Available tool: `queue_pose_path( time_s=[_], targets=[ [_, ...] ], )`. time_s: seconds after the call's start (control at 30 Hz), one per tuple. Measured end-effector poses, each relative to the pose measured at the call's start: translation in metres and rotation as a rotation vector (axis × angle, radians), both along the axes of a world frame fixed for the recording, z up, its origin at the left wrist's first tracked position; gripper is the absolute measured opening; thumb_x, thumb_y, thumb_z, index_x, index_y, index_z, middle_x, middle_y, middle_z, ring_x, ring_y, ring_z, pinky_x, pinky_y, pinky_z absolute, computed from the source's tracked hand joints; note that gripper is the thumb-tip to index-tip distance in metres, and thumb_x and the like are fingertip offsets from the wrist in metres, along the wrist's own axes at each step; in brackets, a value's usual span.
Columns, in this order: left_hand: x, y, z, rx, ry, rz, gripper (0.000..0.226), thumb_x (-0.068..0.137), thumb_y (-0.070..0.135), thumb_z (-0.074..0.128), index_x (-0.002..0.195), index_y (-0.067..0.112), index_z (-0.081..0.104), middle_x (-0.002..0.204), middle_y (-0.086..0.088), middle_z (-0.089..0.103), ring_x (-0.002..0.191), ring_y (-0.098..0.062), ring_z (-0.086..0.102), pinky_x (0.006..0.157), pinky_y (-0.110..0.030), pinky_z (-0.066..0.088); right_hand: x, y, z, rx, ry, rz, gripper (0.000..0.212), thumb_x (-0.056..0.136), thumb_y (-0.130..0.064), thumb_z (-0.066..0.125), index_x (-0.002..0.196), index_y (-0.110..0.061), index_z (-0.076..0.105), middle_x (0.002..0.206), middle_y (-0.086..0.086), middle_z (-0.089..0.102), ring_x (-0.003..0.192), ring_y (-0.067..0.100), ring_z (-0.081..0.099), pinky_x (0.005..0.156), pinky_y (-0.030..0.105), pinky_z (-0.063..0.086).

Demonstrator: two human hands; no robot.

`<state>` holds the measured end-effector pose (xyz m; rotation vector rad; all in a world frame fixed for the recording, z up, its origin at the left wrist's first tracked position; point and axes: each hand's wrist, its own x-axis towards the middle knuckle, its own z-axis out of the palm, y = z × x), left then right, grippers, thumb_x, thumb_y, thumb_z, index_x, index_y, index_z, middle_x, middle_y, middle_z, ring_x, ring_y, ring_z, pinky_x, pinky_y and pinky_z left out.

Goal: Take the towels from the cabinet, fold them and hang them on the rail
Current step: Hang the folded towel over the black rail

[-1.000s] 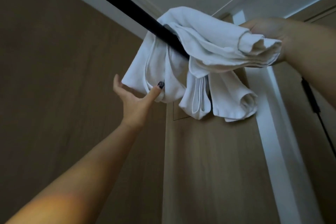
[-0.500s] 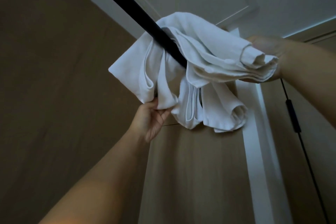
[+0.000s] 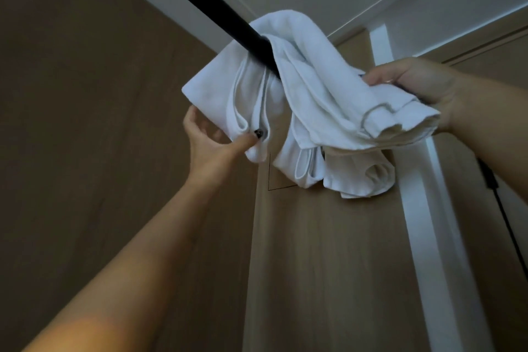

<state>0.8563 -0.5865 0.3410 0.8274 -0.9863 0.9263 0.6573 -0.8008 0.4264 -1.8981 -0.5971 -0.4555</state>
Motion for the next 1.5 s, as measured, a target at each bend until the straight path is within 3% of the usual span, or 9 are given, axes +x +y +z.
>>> queue_pose_path(
  time_s=[0.1,0.2,0.33,0.57,0.73,0.9,1.2,1.33,1.5],
  targets=[
    [-0.001,0.015,0.015,0.119,-0.034,0.183,0.128,0.064,0.018,0.093,0.152,0.024,0.001,0.153,0.005,0.029,0.133,-0.004,0.041,0.092,-0.009,0.046,0.015,0.009,-0.013,0.068,0.003,0.113,0.019,0.07,-0.013,0.063,0.084,-0.007,0.075,0.095,0.012,0.071,0.083,0.026,0.071,0.071,0.035,0.06],
    [-0.002,0.023,0.028,0.161,0.086,0.132,0.135,0.059,0.031,0.094,0.154,0.03,-0.001,0.153,0.003,0.036,0.133,-0.014,0.045,0.104,-0.031,0.044,0.02,0.014,-0.019,0.195,-0.048,0.178,0.023,0.077,-0.016,0.056,0.074,-0.006,0.076,0.086,0.009,0.071,0.075,0.02,0.071,0.07,0.029,0.061],
    [-0.005,0.025,0.03,0.187,0.056,0.12,0.049,0.07,0.019,0.084,0.113,0.025,0.062,0.11,0.006,0.07,0.1,-0.01,0.068,0.079,-0.028,0.055,0.018,0.017,-0.027,0.238,-0.105,0.191,0.03,0.079,-0.022,0.057,0.067,-0.001,0.074,0.069,0.007,0.071,0.056,0.016,0.069,0.049,0.023,0.055],
    [-0.032,-0.022,0.0,0.035,0.087,-0.108,0.053,0.072,0.037,0.073,0.119,0.013,0.064,0.104,-0.003,0.073,0.098,-0.023,0.07,0.077,-0.037,0.058,0.053,0.04,-0.027,0.402,-0.279,0.125,0.039,0.096,-0.032,0.058,0.118,0.0,0.062,0.097,0.014,0.074,0.08,0.024,0.073,0.065,0.032,0.06],
    [-0.05,-0.045,-0.015,0.005,0.264,-0.375,0.025,0.094,0.019,0.059,0.109,0.001,0.066,0.087,-0.011,0.073,0.081,-0.022,0.072,0.068,-0.028,0.058,0.09,0.054,-0.037,0.565,-0.386,0.103,0.078,0.063,-0.052,0.085,0.124,-0.009,0.063,0.108,0.013,0.074,0.097,0.033,0.072,0.088,0.045,0.056],
    [-0.054,-0.04,-0.027,0.092,0.15,-0.48,0.089,0.058,0.016,0.067,0.14,-0.006,0.039,0.118,-0.018,0.061,0.112,-0.029,0.063,0.092,-0.034,0.054,0.109,0.067,-0.059,0.586,-0.258,0.233,0.068,0.075,-0.065,0.068,0.122,-0.016,0.065,0.107,0.009,0.073,0.096,0.031,0.071,0.08,0.047,0.055],
    [-0.089,-0.048,-0.027,0.105,0.185,0.084,0.14,0.048,0.047,0.09,0.147,0.026,-0.008,0.142,0.001,0.04,0.129,-0.012,0.048,0.101,-0.033,0.05,0.128,0.068,-0.075,0.666,-0.05,0.652,0.073,0.066,-0.054,0.082,0.125,-0.015,0.065,0.124,0.008,0.066,0.114,0.03,0.065,0.104,0.045,0.044],
    [-0.092,-0.051,-0.022,-0.059,0.286,-0.016,0.134,0.05,0.048,0.09,0.149,0.026,0.002,0.135,-0.002,0.052,0.117,-0.019,0.06,0.094,-0.043,0.055,0.122,0.065,-0.076,0.636,-0.184,0.447,0.034,0.082,-0.051,0.068,0.094,-0.02,0.073,0.086,0.003,0.075,0.078,0.02,0.071,0.08,0.035,0.051],
    [-0.103,-0.045,-0.031,-0.086,0.363,0.055,0.119,0.071,0.041,0.084,0.152,0.021,-0.001,0.139,-0.004,0.046,0.12,-0.019,0.056,0.101,-0.039,0.05,0.127,0.068,-0.074,0.635,-0.242,0.258,0.052,0.065,-0.058,0.079,0.103,-0.023,0.073,0.094,0.001,0.077,0.086,0.02,0.074,0.08,0.035,0.056]
  ],
)
